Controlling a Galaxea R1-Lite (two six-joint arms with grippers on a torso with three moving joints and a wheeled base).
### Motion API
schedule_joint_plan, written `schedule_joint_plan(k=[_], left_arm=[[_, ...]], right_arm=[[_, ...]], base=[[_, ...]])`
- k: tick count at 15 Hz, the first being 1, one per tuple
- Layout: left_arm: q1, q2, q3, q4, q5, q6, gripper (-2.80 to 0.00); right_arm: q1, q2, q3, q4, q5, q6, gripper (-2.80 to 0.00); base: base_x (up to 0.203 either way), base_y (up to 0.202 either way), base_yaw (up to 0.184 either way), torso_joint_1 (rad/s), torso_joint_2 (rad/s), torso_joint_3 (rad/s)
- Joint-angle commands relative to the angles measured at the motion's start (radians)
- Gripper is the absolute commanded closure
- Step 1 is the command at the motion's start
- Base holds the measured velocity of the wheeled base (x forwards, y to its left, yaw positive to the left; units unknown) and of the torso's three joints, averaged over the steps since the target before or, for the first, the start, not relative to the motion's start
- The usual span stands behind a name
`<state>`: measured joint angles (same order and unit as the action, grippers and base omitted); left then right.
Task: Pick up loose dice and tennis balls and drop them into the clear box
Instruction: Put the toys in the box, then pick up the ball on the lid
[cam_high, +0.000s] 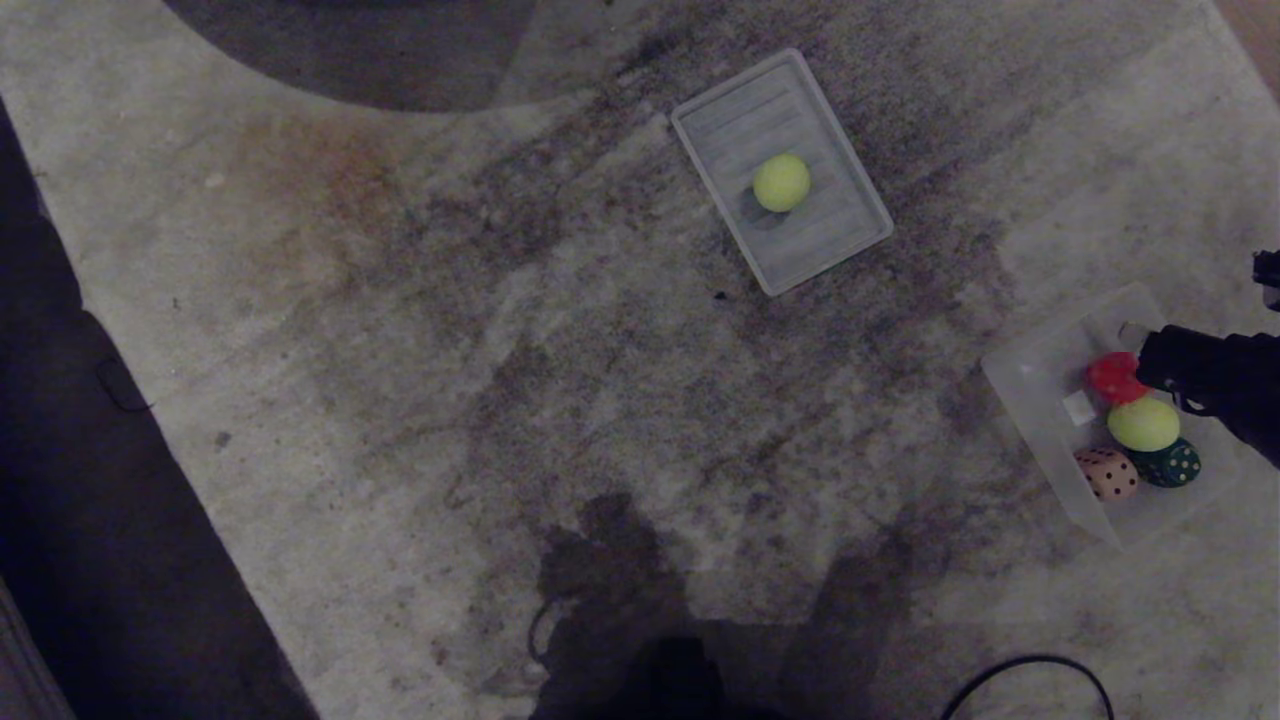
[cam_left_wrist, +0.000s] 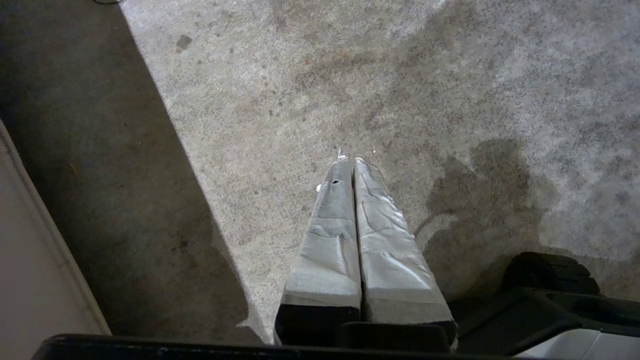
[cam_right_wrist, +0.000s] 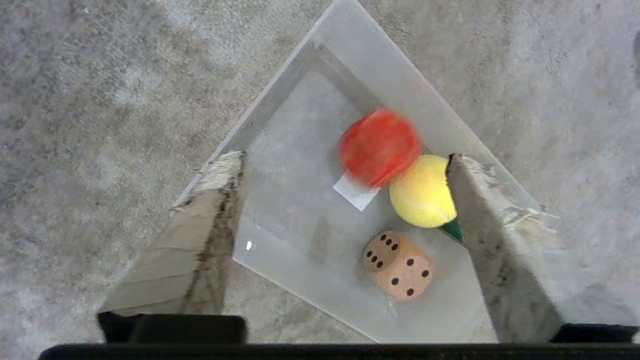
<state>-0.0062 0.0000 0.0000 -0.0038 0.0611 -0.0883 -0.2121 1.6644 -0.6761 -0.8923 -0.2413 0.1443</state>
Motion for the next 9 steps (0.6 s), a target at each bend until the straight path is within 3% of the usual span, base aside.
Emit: schedule_joint_plan(k=[1, 2, 3, 6, 9], left_arm=[[0.000, 0.002, 0.002, -0.001, 0.002, -0.001, 0.00], [0.000, 0.002, 0.002, -0.001, 0.002, -0.001, 0.00], [0.000, 0.002, 0.002, -0.001, 0.000, -0.001, 0.00], [0.000, 0.002, 0.002, -0.001, 0.002, -0.001, 0.00], [0.000, 0.002, 0.002, -0.001, 0.002, -0.001, 0.00]], right_arm=[[0.003, -0.074, 0.029, 0.041, 0.002, 0.018, -2.80], [0.008, -0.107, 0.055, 0.072, 0.006, 0.056, -2.80], [0.015, -0.153, 0.090, 0.106, 0.028, 0.088, 0.00], [0.026, -0.306, 0.234, 0.254, 0.102, 0.105, 0.00], [0.030, -0.470, 0.391, 0.337, 0.126, 0.043, 0.00]], base=[[0.000, 0.000, 0.000, 0.000, 0.00, 0.000], [0.000, 0.000, 0.000, 0.000, 0.00, 0.000], [0.000, 0.000, 0.000, 0.000, 0.00, 0.000], [0.000, 0.000, 0.000, 0.000, 0.00, 0.000], [0.000, 0.000, 0.000, 0.000, 0.00, 0.000]])
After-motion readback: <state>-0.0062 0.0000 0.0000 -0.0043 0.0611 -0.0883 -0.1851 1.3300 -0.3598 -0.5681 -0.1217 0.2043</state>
